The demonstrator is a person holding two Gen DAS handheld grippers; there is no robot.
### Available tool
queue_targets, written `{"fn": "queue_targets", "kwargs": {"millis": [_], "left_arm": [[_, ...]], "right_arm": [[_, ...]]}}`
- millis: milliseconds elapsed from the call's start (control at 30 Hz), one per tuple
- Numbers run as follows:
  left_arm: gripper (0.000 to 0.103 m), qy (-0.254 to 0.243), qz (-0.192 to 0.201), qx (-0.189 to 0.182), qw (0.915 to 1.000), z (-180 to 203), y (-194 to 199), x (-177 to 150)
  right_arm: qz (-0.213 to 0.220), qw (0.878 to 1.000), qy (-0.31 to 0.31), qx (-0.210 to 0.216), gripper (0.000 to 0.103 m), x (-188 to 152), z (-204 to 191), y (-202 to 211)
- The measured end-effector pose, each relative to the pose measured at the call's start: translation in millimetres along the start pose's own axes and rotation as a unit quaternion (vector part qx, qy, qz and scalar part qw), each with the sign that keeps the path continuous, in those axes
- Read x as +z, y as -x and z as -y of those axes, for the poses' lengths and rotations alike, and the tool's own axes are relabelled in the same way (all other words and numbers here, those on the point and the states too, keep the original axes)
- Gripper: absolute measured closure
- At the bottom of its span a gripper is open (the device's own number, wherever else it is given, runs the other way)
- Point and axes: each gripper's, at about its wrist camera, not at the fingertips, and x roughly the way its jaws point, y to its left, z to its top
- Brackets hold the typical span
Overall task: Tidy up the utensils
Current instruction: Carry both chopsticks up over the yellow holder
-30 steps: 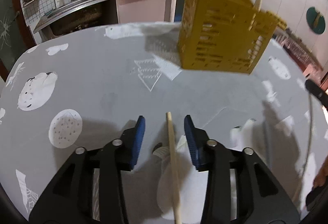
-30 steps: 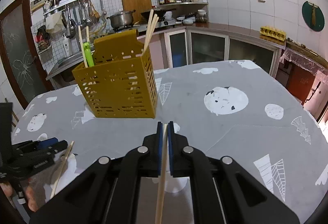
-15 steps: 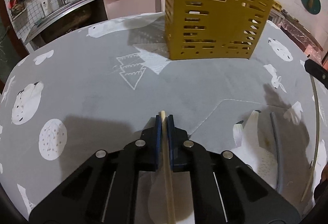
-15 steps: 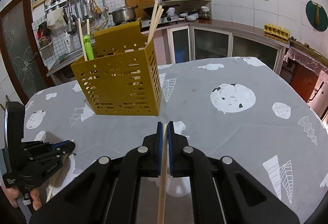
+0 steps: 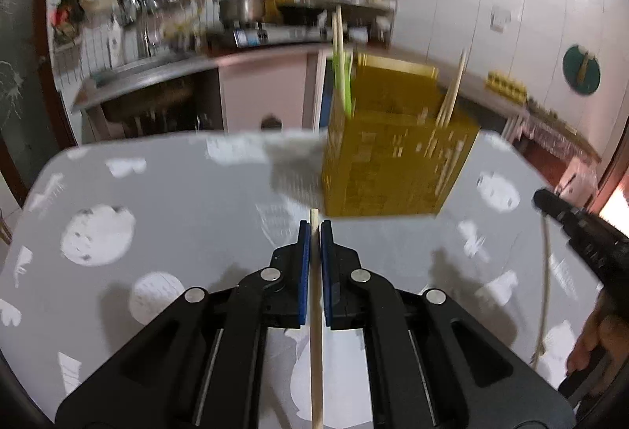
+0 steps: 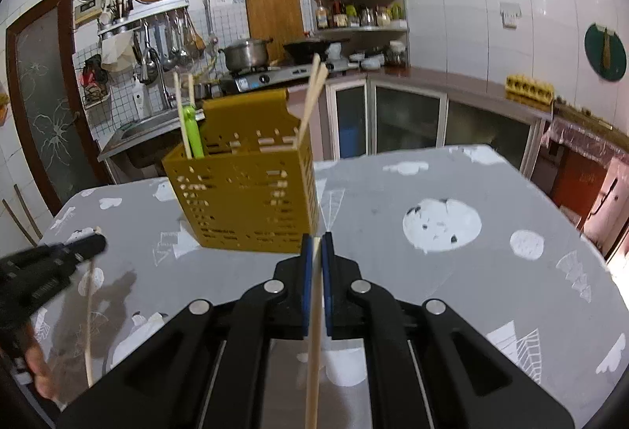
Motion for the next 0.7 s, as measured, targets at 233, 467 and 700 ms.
{"fn": "queue_targets", "kwargs": {"millis": [233,467,700], "left_arm": [[0.099,-0.001,0.071,0.016,0.9974,1.0,34.8,3.1],[0.099,0.007,0.112,0.024,0.9934,-1.3,49.5,3.7],[0.099,0.01,0.138,0.02,0.9901,-0.7,55.8,9.3]], "right_arm": [[0.06,0.998,0.003,-0.01,0.098,7.1,-3.7,26.1],[0.109,0.994,-0.002,-0.013,0.098,11.2,-0.8,47.7],[0.141,0.99,-0.006,-0.013,0.098,17.2,4.7,57.3]]}}
